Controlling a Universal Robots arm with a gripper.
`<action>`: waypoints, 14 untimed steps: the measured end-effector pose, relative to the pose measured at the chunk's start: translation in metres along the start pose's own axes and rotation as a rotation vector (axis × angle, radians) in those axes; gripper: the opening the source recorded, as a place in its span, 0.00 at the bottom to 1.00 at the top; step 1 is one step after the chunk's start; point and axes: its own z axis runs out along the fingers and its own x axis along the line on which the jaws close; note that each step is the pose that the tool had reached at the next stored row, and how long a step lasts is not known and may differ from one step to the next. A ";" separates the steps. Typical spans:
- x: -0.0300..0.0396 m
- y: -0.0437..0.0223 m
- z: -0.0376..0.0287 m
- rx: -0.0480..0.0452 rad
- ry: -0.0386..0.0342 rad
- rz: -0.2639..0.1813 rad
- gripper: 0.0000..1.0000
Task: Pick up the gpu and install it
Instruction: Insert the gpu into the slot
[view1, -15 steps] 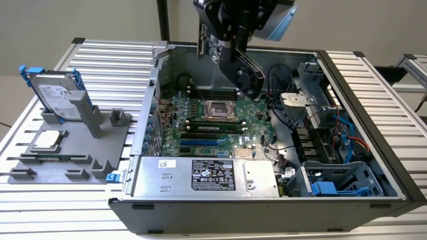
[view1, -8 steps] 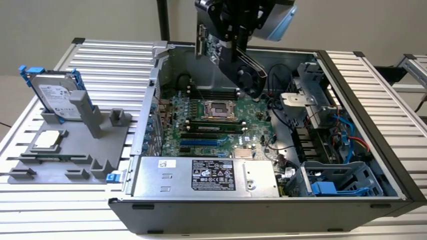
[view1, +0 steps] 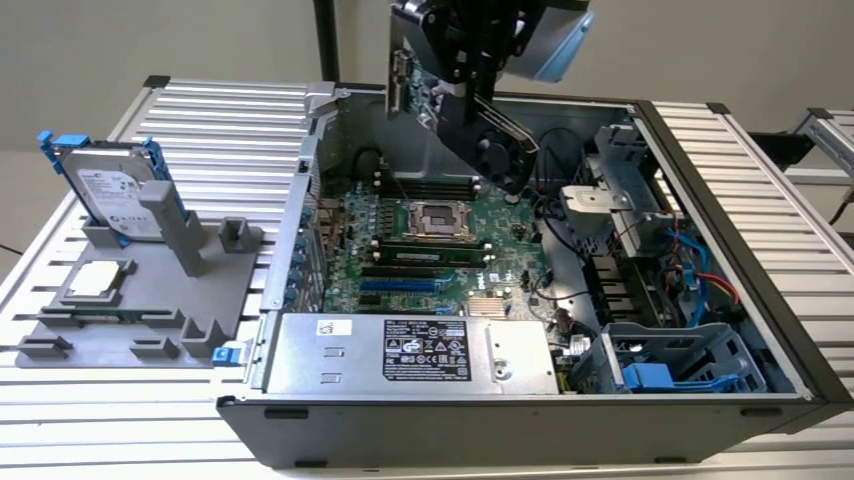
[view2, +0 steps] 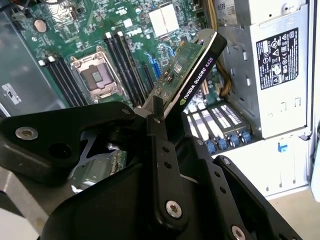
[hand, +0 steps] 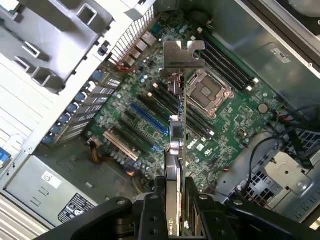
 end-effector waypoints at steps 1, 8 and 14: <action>0.0000 0.0000 0.0000 -0.0001 -0.0005 -0.008 0.00; 0.0000 0.0000 0.0000 -0.0005 -0.0034 -0.062 0.00; 0.0000 0.0000 0.0000 -0.0009 -0.0060 -0.108 0.00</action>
